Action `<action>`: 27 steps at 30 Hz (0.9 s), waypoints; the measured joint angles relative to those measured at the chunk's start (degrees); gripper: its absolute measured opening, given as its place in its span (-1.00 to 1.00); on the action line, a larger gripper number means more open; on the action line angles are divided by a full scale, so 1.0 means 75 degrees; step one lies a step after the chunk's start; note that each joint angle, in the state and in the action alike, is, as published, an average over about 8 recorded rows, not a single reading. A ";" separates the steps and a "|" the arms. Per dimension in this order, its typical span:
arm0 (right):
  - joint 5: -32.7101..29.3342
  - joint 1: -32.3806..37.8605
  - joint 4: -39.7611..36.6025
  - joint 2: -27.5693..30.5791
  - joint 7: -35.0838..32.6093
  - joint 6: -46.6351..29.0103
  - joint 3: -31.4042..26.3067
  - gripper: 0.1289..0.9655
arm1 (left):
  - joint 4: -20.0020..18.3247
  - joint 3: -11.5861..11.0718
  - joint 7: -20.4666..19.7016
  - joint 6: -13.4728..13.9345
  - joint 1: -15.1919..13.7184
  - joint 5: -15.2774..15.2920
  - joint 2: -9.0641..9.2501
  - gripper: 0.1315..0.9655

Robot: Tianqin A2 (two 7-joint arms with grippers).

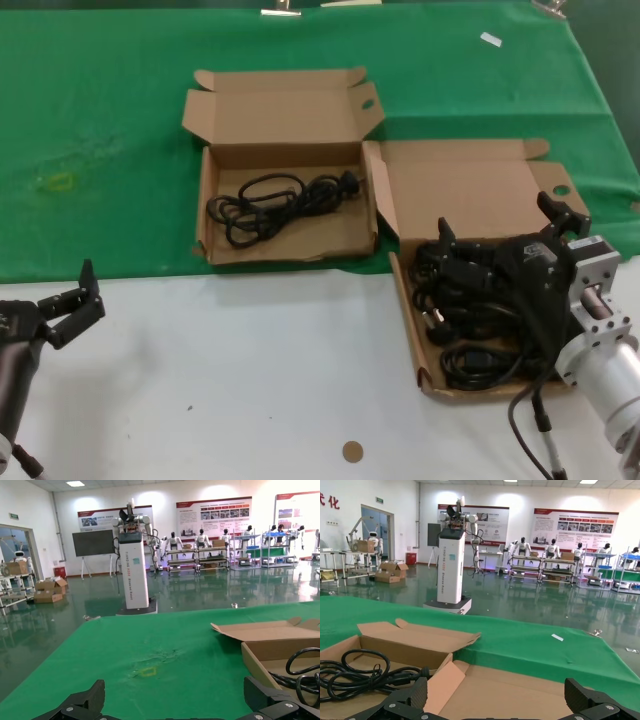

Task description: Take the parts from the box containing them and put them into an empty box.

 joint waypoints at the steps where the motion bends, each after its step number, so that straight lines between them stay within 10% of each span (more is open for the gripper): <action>1: 0.0000 0.0000 0.0000 0.0000 0.0000 0.0000 0.0000 1.00 | 0.0000 0.0000 0.0000 0.0000 0.0000 0.0000 0.0000 1.00; 27: 0.0000 0.0000 0.0000 0.0000 0.0000 0.0000 0.0000 1.00 | 0.0000 0.0000 0.0000 0.0000 0.0000 0.0000 0.0000 1.00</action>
